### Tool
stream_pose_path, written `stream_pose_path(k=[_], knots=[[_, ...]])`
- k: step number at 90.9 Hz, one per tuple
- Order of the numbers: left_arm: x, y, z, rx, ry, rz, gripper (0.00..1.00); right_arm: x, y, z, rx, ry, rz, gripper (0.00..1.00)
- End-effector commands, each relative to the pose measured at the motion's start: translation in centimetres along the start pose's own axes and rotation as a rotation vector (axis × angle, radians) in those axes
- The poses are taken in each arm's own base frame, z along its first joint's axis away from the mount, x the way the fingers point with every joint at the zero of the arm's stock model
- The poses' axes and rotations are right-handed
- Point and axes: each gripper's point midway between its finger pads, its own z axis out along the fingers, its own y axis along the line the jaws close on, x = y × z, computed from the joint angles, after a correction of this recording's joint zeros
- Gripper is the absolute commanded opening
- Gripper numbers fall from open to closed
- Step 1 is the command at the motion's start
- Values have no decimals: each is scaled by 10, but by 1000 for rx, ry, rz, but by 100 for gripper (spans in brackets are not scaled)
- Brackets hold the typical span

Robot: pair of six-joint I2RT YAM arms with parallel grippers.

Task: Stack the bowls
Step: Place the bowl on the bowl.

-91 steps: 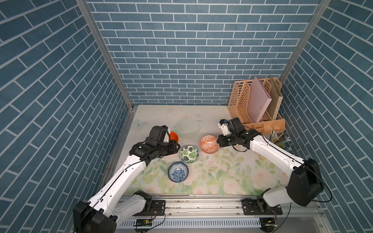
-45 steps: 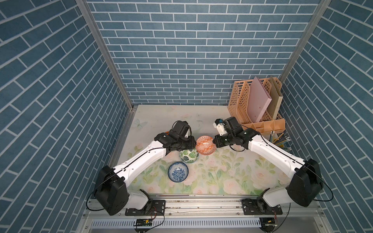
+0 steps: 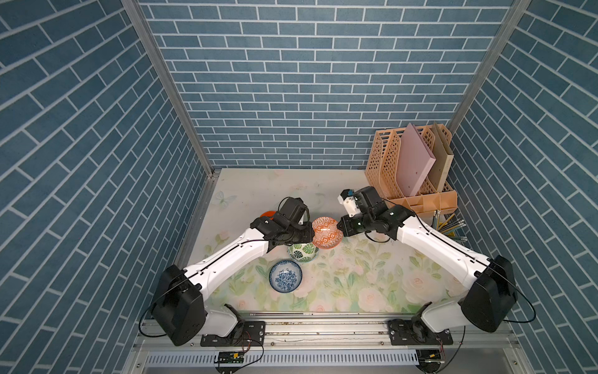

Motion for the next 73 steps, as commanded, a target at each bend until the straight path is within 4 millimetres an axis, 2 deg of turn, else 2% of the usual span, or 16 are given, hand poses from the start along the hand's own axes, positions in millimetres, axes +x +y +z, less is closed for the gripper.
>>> stream_pose_path(k=[1,15,25,40,53,54,60,73], knots=[[8,7,4,-24,12,2,30,-16,14,-6,-41,-43,17,0],[7,9,1,-36,5,1,20,-14,13,-2,-39,-34,14,0],[6,10,-1,-48,1,2,19,-12,12,2,-37,-26,14,0],[7,15,0,-77,6,5,0,-9,13,9,-41,-15,10,0],[6,19,-3,-99,-2,3,0,-8,17,15,-49,0,-9,0],[7,20,-4,-103,-1,4,0,-8,18,15,-49,0,-11,1],[7,24,-5,-123,-3,4,0,-9,17,16,-44,-4,-15,23],[10,34,-5,-162,5,0,0,-12,12,16,-12,-21,-29,52]])
